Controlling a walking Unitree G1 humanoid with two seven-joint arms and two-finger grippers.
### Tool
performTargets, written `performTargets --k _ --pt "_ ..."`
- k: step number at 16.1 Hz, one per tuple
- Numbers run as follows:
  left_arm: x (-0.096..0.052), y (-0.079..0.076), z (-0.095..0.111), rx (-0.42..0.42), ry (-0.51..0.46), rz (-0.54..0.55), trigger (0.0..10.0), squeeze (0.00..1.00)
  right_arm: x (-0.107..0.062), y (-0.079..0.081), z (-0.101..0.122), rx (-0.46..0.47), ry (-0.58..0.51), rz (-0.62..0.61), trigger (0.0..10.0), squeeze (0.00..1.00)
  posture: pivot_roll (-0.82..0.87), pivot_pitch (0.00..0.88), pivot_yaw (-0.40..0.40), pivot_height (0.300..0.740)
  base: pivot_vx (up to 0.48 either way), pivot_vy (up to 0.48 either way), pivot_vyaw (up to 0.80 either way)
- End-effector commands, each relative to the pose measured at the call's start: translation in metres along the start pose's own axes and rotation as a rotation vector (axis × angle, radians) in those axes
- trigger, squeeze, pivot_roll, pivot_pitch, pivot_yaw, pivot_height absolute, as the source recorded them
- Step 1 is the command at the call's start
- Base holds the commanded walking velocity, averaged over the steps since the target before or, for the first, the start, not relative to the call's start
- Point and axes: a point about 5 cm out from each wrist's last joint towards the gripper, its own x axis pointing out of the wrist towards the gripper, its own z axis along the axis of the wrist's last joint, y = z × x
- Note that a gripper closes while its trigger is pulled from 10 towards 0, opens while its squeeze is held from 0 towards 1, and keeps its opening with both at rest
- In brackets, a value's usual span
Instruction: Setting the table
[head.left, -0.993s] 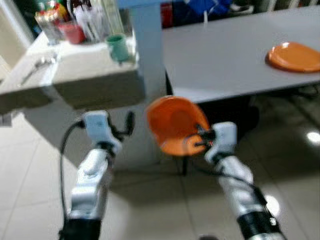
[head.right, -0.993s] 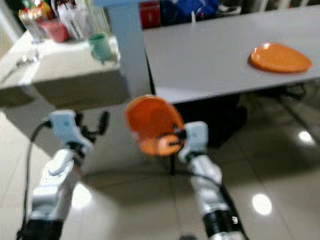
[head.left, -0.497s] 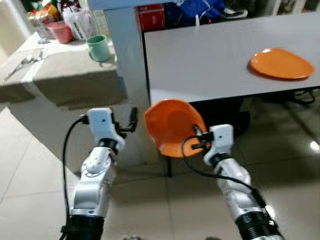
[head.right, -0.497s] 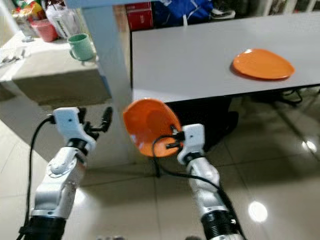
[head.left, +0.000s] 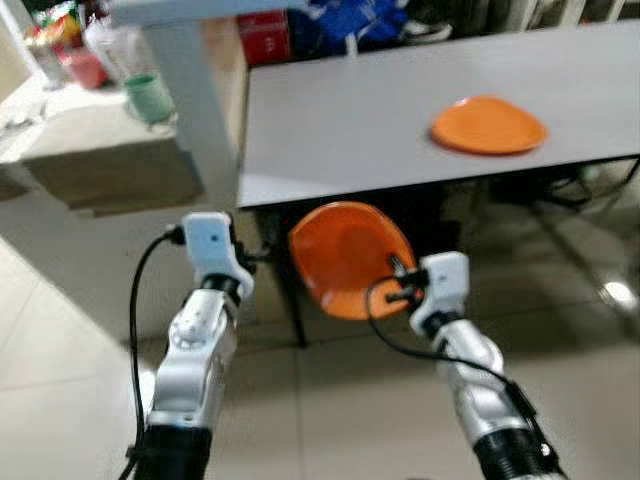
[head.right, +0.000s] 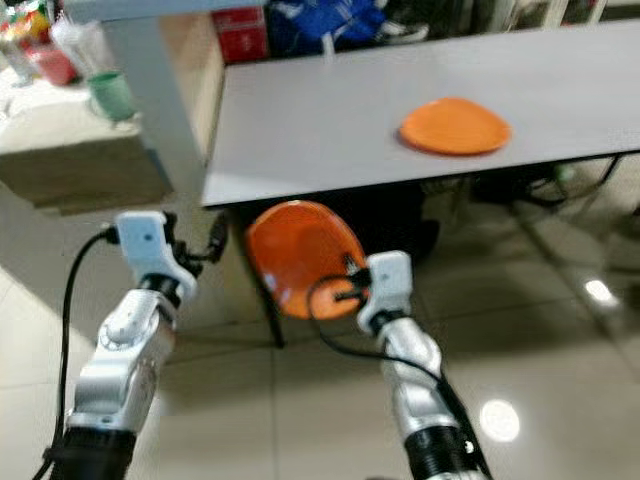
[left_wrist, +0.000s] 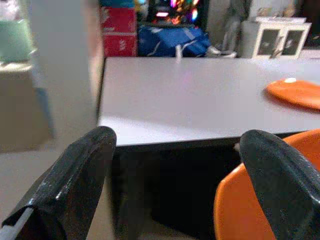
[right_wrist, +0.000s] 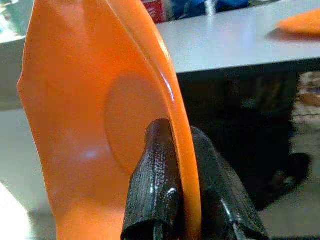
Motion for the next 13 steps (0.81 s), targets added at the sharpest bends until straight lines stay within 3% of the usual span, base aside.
performTargets --k 1,3,8,13 --pt "0.0010 0.0107 -0.0007 0.030 0.014 0.043 10.0 0.00 0.0058 0.0124 0.0109 -0.007 -0.056 0.044 0.0 0.00 -0.18 0.000 0.130 0.740 0.390 -0.277 0.00" --pt "0.0018 0.0120 -0.0028 0.060 0.030 0.052 10.0 0.00 0.0053 0.0132 0.0102 -0.008 -0.054 0.048 0.0 0.00 -0.18 0.000 0.130 0.740 0.416 0.000 0.00" --pt "0.0026 0.0132 -0.0045 0.038 0.033 0.071 10.0 0.00 0.0027 0.0157 0.0076 -0.007 -0.047 0.061 0.0 0.00 -0.18 0.000 0.133 0.740 0.414 0.000 0.00" --pt "0.0042 0.0079 -0.0045 0.057 0.028 0.050 10.0 0.00 0.0019 0.0162 0.0068 -0.014 -0.044 0.073 0.0 0.00 -0.19 0.000 0.130 0.740 0.388 -0.271 0.00"
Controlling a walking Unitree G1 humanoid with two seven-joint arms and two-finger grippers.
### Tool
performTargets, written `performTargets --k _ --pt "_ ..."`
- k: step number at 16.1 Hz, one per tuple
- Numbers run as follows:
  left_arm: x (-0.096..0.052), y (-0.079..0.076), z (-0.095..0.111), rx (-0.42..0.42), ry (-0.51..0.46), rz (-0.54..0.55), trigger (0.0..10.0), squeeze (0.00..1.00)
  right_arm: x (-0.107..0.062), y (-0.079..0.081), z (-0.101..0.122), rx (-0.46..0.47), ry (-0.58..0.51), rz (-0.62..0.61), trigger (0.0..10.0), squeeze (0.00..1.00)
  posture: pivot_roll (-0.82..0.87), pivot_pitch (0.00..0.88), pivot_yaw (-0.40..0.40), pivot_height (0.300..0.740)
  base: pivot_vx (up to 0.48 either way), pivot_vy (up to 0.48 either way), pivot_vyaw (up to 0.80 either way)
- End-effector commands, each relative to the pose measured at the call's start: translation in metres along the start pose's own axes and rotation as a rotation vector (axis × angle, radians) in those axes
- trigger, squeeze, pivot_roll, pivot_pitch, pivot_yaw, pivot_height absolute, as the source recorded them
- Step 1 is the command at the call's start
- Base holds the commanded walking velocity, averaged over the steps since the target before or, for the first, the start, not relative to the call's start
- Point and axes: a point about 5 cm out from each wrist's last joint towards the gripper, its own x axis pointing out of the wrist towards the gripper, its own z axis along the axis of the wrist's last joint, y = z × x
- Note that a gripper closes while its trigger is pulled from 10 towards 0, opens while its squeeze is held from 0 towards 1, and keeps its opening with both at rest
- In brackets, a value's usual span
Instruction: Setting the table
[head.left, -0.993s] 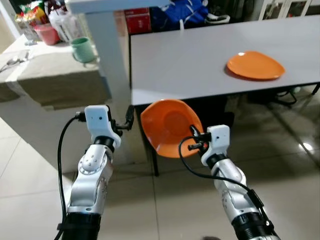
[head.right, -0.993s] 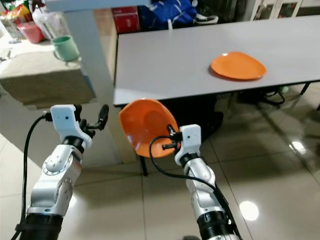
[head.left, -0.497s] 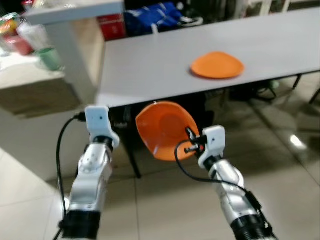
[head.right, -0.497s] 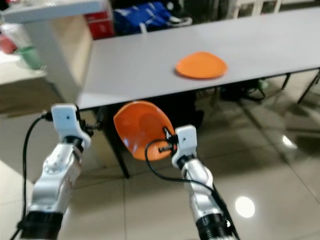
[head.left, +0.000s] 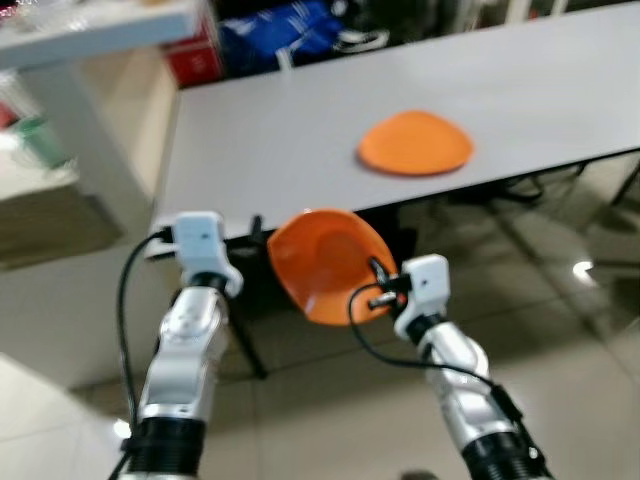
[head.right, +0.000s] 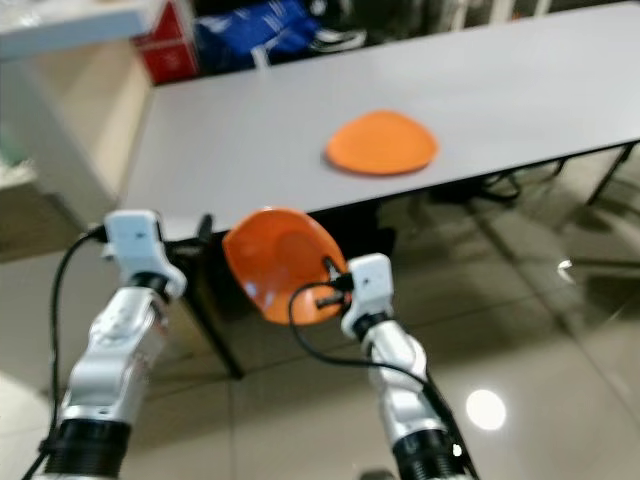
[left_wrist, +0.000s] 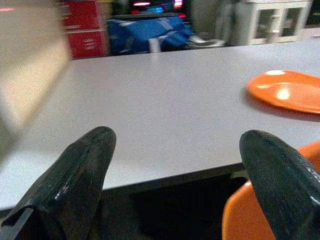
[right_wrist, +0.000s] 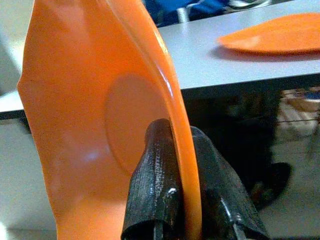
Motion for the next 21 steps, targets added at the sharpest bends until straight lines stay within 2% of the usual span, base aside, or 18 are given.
performTargets --k 1,13,16,19,20,21 --pt "0.0003 -0.0012 0.0014 0.016 -0.005 -0.010 10.0 0.00 0.0015 -0.0006 0.0085 0.000 -0.043 0.000 0.0 0.00 -0.19 0.000 0.131 0.740 0.300 -0.371 0.00" --pt "0.0005 -0.0025 0.0031 0.006 -0.018 -0.012 10.0 0.00 0.0031 0.0058 0.0064 -0.011 -0.042 0.028 0.0 0.00 -0.18 0.000 0.135 0.740 0.025 -0.421 0.00" --pt "0.0023 -0.0006 0.0017 0.018 -0.009 -0.004 10.0 0.00 0.0036 0.0062 0.0085 -0.025 -0.046 0.039 0.0 0.00 -0.18 0.000 0.133 0.740 0.000 0.000 0.00" --pt "0.0027 -0.0064 0.0063 0.064 -0.036 -0.036 10.0 0.00 0.0033 0.0066 0.0083 -0.032 -0.043 0.047 0.0 0.00 -0.18 0.000 0.133 0.740 0.000 0.000 0.00" --pt "0.0020 -0.0061 0.0052 0.024 -0.031 -0.036 10.0 0.00 0.0032 0.0077 0.0081 -0.033 -0.043 0.050 0.0 0.00 -0.18 0.000 0.133 0.740 0.247 -0.259 0.00" --pt "0.0020 -0.0050 0.0047 0.022 -0.026 -0.031 10.0 0.00 0.0034 0.0083 0.0081 -0.033 -0.042 0.052 0.0 0.00 -0.18 0.000 0.136 0.740 0.360 -0.315 0.00"
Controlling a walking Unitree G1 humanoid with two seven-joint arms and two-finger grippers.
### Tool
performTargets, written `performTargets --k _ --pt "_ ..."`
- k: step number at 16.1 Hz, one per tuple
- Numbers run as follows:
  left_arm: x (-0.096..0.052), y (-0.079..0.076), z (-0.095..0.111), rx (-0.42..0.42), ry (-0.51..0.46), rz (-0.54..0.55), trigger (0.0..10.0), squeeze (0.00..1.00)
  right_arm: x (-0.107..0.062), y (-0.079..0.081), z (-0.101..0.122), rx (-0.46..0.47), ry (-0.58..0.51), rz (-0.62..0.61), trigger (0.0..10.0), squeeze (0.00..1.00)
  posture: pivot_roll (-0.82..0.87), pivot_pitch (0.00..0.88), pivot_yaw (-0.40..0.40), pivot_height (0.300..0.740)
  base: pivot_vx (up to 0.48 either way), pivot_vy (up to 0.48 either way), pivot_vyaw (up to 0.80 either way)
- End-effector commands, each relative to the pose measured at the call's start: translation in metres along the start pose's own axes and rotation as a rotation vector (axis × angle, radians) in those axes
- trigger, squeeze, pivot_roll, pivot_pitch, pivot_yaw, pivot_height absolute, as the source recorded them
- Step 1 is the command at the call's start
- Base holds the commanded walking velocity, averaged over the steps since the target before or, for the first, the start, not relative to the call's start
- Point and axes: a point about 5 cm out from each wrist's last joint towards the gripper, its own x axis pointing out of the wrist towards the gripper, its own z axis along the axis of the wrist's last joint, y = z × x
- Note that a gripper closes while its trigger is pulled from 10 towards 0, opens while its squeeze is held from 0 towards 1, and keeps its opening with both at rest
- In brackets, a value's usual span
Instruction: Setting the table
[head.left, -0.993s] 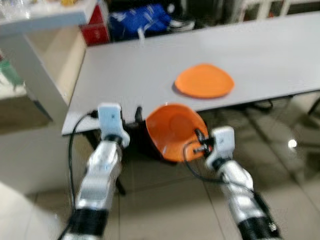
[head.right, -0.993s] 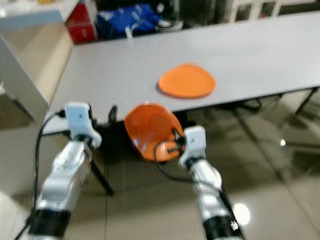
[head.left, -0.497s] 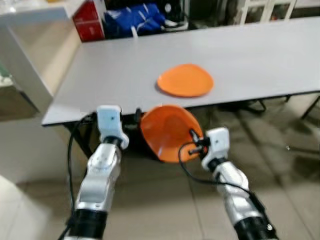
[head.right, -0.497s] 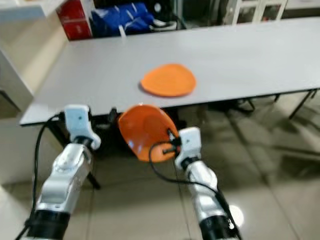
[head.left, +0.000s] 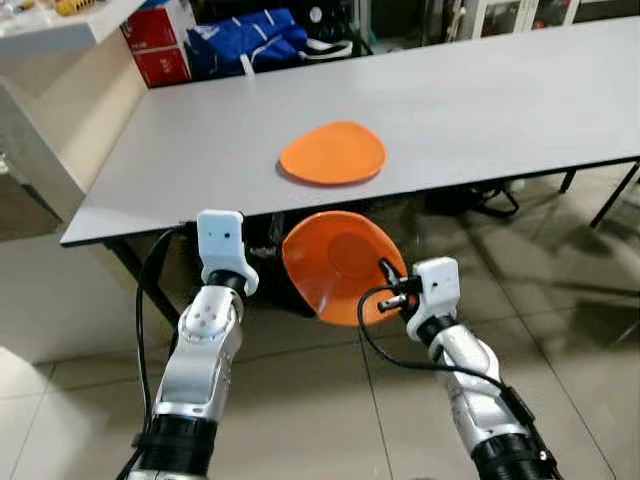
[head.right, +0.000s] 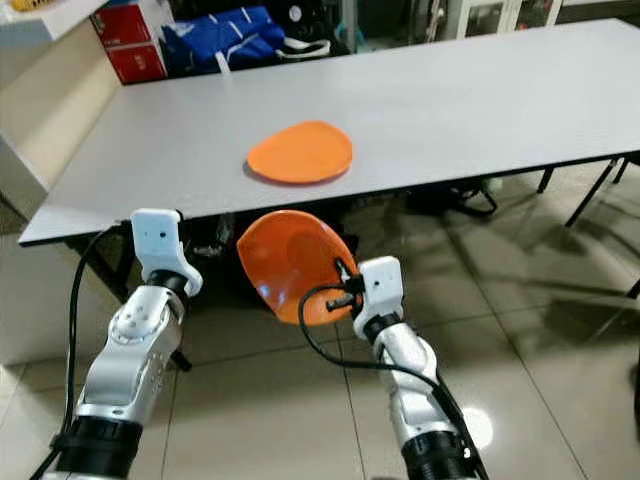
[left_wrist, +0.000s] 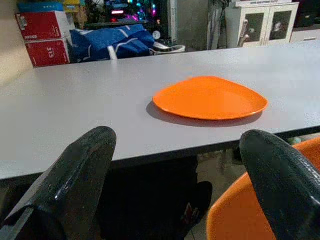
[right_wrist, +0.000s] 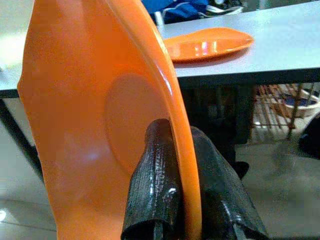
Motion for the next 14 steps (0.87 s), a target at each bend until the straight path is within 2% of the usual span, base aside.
performTargets --k 1,2,4,7,14 --pt "0.001 0.009 0.003 0.003 0.001 0.025 10.0 0.00 0.007 0.009 0.011 -0.012 -0.049 0.037 0.0 0.00 -0.18 0.000 0.134 0.740 0.375 -0.292 0.00" --pt "0.001 0.009 0.003 0.006 0.000 0.027 10.0 0.00 0.007 0.009 0.011 -0.012 -0.048 0.038 0.0 0.00 -0.18 0.000 0.134 0.740 0.379 -0.292 0.00" --pt "0.001 0.011 0.002 0.072 -0.007 0.052 10.0 0.00 0.007 0.009 0.011 -0.013 -0.045 0.042 0.0 0.00 -0.18 0.000 0.132 0.740 0.189 -0.146 0.00" --pt "0.001 0.007 0.001 0.058 -0.007 0.014 10.0 0.00 0.007 0.010 0.011 -0.015 -0.045 0.045 0.0 0.00 -0.18 0.000 0.132 0.740 0.000 0.000 0.00" --pt "0.000 -0.001 0.004 0.063 -0.019 -0.043 10.0 0.00 0.008 0.013 0.016 -0.031 -0.069 0.064 0.0 0.00 -0.18 0.000 0.136 0.740 0.476 0.000 0.00"
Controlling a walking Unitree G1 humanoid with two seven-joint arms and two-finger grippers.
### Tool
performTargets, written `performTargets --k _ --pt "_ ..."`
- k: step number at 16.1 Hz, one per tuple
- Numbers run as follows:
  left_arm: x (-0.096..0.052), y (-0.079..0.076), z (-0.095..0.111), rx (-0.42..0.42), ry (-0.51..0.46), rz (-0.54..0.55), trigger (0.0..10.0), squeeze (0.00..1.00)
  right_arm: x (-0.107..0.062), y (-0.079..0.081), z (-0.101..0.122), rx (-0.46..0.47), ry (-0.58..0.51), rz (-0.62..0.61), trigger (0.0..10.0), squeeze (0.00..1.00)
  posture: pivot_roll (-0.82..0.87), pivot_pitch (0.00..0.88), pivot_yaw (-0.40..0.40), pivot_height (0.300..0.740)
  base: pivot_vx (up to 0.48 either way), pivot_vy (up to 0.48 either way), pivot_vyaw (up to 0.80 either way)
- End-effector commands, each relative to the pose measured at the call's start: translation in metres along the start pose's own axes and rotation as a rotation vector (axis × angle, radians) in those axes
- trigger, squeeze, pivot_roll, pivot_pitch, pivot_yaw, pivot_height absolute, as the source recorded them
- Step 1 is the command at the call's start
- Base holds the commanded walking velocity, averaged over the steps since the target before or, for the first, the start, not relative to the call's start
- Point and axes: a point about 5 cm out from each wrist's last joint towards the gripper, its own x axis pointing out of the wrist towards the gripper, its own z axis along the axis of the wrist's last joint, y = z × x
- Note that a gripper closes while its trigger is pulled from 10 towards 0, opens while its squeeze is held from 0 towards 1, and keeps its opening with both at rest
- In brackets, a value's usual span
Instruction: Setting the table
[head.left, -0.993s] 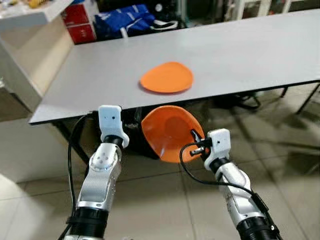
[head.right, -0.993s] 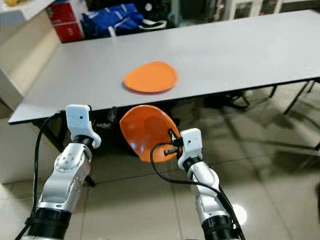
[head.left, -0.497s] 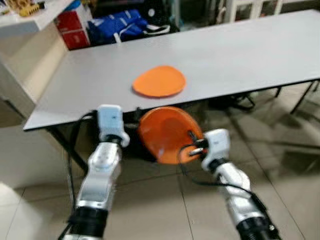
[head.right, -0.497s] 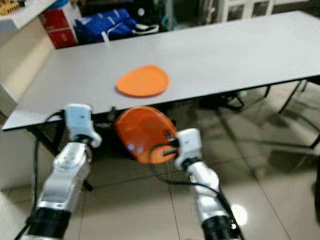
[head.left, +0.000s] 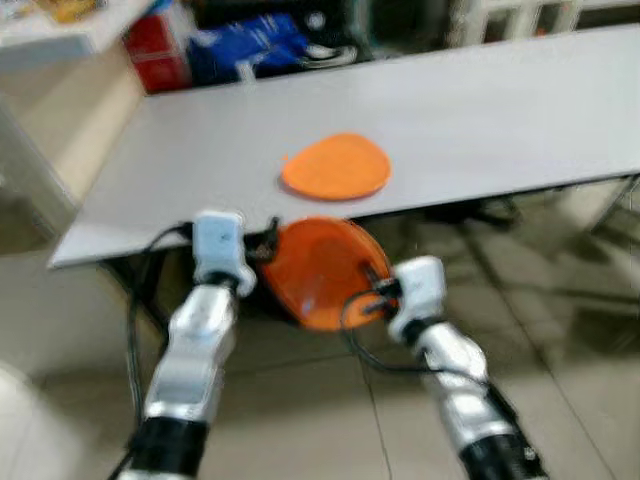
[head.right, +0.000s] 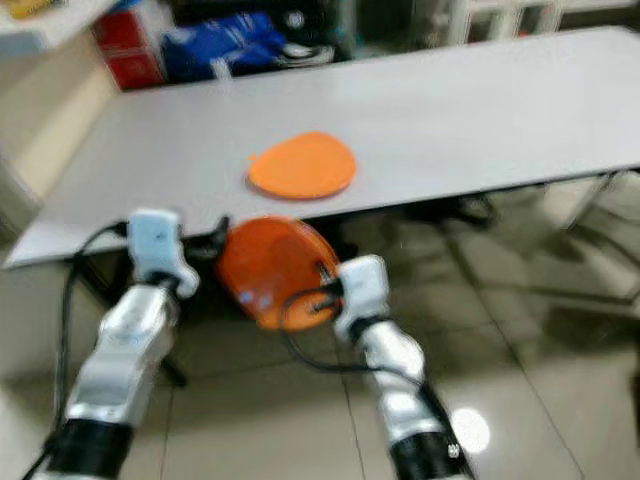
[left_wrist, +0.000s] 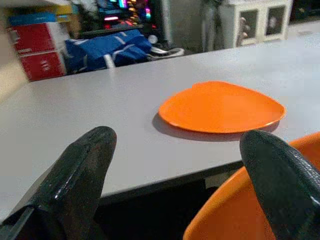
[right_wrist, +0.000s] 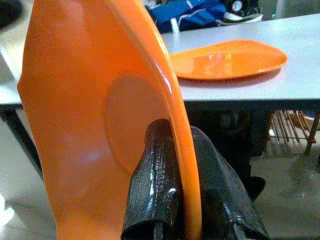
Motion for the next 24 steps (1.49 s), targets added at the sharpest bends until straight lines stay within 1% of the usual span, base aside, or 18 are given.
performTargets --k 1,3,5,6,7,9,11,13,14,15,16,17,19,21,22,24 --pt "0.003 -0.008 0.005 0.002 -0.015 -0.034 10.0 0.00 0.002 -0.007 0.014 -0.024 -0.060 -0.013 0.0 0.00 -0.18 0.000 0.137 0.740 0.480 0.000 0.00" --pt "0.005 -0.012 0.007 0.015 -0.019 -0.059 10.0 0.00 0.003 -0.007 0.015 -0.028 -0.061 -0.011 0.0 0.00 -0.18 0.000 0.138 0.740 0.480 0.000 0.00" --pt "0.007 -0.019 0.009 0.063 -0.026 -0.096 10.0 0.00 0.003 -0.006 0.014 -0.027 -0.059 -0.010 0.0 0.00 -0.18 0.000 0.143 0.740 0.469 0.000 0.00" --pt "0.008 -0.021 0.010 0.071 -0.029 -0.107 10.0 0.00 0.003 -0.006 0.014 -0.026 -0.059 -0.008 0.0 0.00 -0.19 0.000 0.145 0.740 0.428 0.000 0.00" --pt "0.009 -0.022 0.011 0.073 -0.031 -0.112 10.0 0.00 0.004 -0.005 0.014 -0.026 -0.059 -0.007 0.0 0.00 -0.19 0.000 0.147 0.740 0.412 -0.240 0.00" --pt "0.010 -0.019 0.015 0.042 -0.055 -0.091 10.0 0.00 0.006 -0.003 0.017 -0.025 -0.068 0.003 0.0 0.00 -0.19 0.000 0.147 0.740 0.431 -0.120 0.00" --pt "0.010 -0.019 0.016 0.035 -0.066 -0.089 10.0 0.00 0.008 -0.001 0.023 -0.030 -0.080 0.017 0.0 0.00 -0.19 0.000 0.147 0.740 0.000 0.000 0.00" --pt "0.009 -0.020 0.018 0.055 -0.076 -0.096 10.0 0.00 0.014 0.006 0.042 -0.032 -0.118 0.107 0.0 0.00 -0.18 0.000 0.144 0.740 0.000 0.000 0.00" --pt "0.008 -0.020 0.017 0.056 -0.076 -0.097 10.0 0.00 0.018 0.010 0.055 -0.022 -0.146 0.166 0.0 0.00 -0.18 0.000 0.145 0.740 0.000 0.000 0.00" --pt "0.008 -0.019 0.017 0.057 -0.073 -0.091 10.0 0.00 0.025 0.013 0.076 0.001 -0.185 0.221 0.0 0.00 -0.18 0.000 0.146 0.740 0.000 0.000 0.00" --pt "0.008 -0.019 0.017 0.061 -0.071 -0.089 10.0 0.00 0.032 0.014 0.092 0.032 -0.218 0.247 0.0 0.00 -0.18 0.000 0.147 0.740 0.000 0.000 0.00" --pt "0.008 -0.019 0.017 0.063 -0.071 -0.089 10.0 0.00 0.037 0.016 0.103 0.055 -0.242 0.265 0.0 0.00 -0.18 0.000 0.147 0.740 0.000 0.000 0.00" --pt "0.008 -0.021 0.017 0.068 -0.072 -0.096 10.0 0.00 0.055 0.012 0.126 0.106 -0.278 0.255 0.0 0.00 -0.17 0.000 0.144 0.740 0.000 0.000 0.00" --pt "0.007 -0.021 0.017 0.068 -0.075 -0.094 10.0 0.00 0.069 0.003 0.141 0.150 -0.291 0.215 0.0 0.00 -0.15 0.000 0.138 0.740 0.000 0.000 0.00" --pt "0.004 -0.019 0.018 0.069 -0.076 -0.090 10.0 0.00 0.081 -0.013 0.150 0.209 -0.291 0.129 0.0 0.00 -0.14 0.000 0.137 0.740 0.000 0.000 0.00" --pt "0.001 -0.019 0.018 0.086 -0.073 -0.097 10.0 0.00 0.089 -0.026 0.160 0.242 -0.297 0.056 0.0 0.00 -0.12 0.000 0.136 0.740 0.000 0.000 0.00"
